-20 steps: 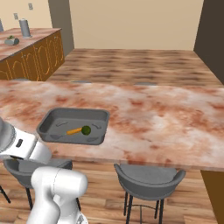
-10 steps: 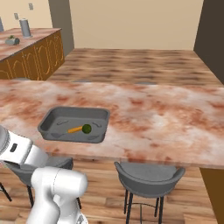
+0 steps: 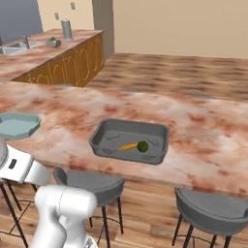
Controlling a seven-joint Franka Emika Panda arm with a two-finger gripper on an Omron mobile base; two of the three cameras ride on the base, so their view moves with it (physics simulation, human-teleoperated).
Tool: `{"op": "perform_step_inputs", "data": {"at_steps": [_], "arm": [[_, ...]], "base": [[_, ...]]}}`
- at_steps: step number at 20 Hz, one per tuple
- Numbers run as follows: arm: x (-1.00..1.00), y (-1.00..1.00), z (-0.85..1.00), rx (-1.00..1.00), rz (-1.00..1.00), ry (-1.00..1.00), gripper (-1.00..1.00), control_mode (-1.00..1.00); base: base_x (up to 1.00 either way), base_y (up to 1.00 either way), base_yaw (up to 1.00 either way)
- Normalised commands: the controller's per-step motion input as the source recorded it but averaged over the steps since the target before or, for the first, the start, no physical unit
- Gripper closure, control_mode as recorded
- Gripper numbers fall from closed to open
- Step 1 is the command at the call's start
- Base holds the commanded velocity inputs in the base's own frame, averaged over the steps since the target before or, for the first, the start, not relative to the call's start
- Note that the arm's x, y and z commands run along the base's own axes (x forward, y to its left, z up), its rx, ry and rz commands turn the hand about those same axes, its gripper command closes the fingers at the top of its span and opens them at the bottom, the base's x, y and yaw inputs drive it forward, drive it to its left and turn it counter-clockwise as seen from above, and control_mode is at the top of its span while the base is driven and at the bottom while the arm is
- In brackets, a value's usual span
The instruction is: Place the cold items (lime and carrot) from the fridge in one tupperware on the dining counter. Place the warm items (hot dog and kebab skewer) in the stove area in another tupperware.
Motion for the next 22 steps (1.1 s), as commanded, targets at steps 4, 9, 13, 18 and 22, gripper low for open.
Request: {"op": "perform_step_inputs", "data": {"at_steps": [4, 9, 13, 18, 22], "arm": [[0.00, 0.00, 0.00, 0.00, 0.00, 0.00, -1.00, 1.00], [0.00, 0.00, 0.00, 0.00, 0.00, 0.00, -1.00, 1.00], [0.00, 0.00, 0.00, 0.00, 0.00, 0.00, -1.00, 1.00], [0.00, 0.00, 0.00, 0.00, 0.00, 0.00, -1.00, 1.00], [0.00, 0.00, 0.00, 0.00, 0.00, 0.00, -1.00, 1.00]], "base": [[0.00, 0.86, 0.61], [-0.05, 0.79, 0.67], [0.01, 0.85, 0.64], [0.25, 0.98, 0.49], [0.52, 1.00, 0.23]]}}
